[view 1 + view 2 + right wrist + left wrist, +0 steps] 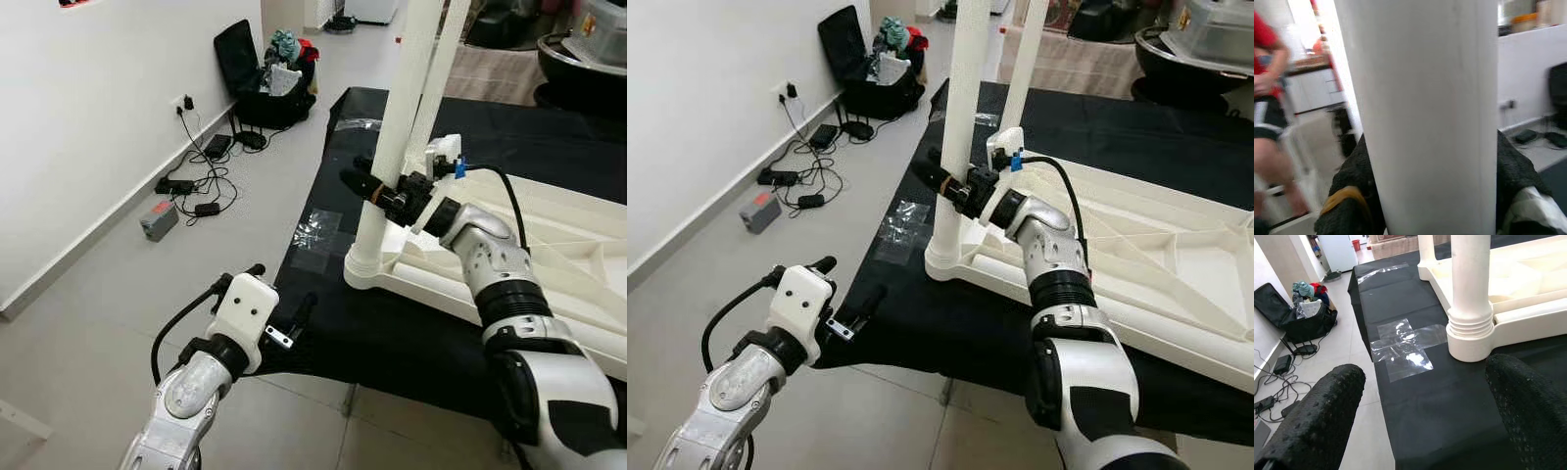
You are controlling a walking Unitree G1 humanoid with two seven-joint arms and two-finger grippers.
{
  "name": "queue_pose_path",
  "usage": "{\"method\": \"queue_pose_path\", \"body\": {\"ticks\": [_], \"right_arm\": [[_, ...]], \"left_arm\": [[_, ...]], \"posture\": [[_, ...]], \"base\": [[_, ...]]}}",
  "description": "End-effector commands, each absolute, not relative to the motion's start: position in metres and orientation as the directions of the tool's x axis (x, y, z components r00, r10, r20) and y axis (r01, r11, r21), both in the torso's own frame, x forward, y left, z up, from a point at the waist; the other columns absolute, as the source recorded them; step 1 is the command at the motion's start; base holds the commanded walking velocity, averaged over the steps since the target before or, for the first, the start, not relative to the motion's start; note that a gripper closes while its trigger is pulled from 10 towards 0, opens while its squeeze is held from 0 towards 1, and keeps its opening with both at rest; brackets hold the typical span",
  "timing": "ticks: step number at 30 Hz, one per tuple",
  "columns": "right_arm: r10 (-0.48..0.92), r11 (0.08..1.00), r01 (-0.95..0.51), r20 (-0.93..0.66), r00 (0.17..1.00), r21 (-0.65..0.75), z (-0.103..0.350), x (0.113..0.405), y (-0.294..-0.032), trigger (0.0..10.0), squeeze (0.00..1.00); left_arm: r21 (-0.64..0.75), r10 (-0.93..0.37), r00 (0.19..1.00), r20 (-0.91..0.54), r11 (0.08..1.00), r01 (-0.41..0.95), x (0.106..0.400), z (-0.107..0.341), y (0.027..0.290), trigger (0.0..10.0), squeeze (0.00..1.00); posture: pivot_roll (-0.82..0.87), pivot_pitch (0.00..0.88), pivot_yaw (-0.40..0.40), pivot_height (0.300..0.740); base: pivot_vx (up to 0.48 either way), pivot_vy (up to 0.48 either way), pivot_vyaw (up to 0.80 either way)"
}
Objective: Building children table
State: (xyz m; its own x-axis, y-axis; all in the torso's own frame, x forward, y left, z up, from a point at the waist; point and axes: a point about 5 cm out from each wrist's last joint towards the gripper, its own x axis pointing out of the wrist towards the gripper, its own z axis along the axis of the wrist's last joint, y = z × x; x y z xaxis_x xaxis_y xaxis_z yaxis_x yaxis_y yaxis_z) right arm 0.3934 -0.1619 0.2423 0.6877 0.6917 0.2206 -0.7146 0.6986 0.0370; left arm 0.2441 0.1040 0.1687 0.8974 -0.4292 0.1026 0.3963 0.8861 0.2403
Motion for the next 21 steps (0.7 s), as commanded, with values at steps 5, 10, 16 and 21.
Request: {"method": "queue_pose_path", "body": {"ticks": [5, 10, 16, 21], "right_arm": [[-0.124, 0.973, 0.115, 0.031, 0.992, 0.198, 0.207, 0.400, -0.212, 0.0, 0.00], [-0.386, 0.914, 0.375, 0.047, 0.921, 0.157, 0.196, 0.379, -0.213, 0.0, 0.00], [-0.450, 0.876, 0.430, 0.048, 0.892, 0.219, 0.192, 0.367, -0.183, 10.0, 0.00], [-0.359, 0.921, 0.334, 0.107, 0.927, 0.199, 0.201, 0.371, -0.164, 10.0, 1.00]], "left_arm": [[0.240, -0.431, 0.899, 0.083, 0.884, 0.402, 0.243, 0.165, 0.103, 10.0, 0.00], [0.234, -0.436, 0.896, 0.080, 0.882, 0.409, 0.242, 0.164, 0.100, 10.0, 0.00], [0.234, -0.433, 0.898, 0.082, 0.884, 0.405, 0.243, 0.165, 0.101, 10.0, 0.00], [0.238, -0.431, 0.899, 0.079, 0.884, 0.403, 0.243, 0.164, 0.102, 10.0, 0.00]], "posture": [[0.11, 0.119, -0.051, 0.740], [0.11, 0.118, -0.051, 0.740], [0.12, 0.119, -0.053, 0.740], [0.11, 0.116, -0.055, 0.740]], "base": [[0.000, 0.000, 0.00], [0.000, 0.000, 0.00], [0.000, 0.000, 0.00], [0.000, 0.000, 0.00]]}}
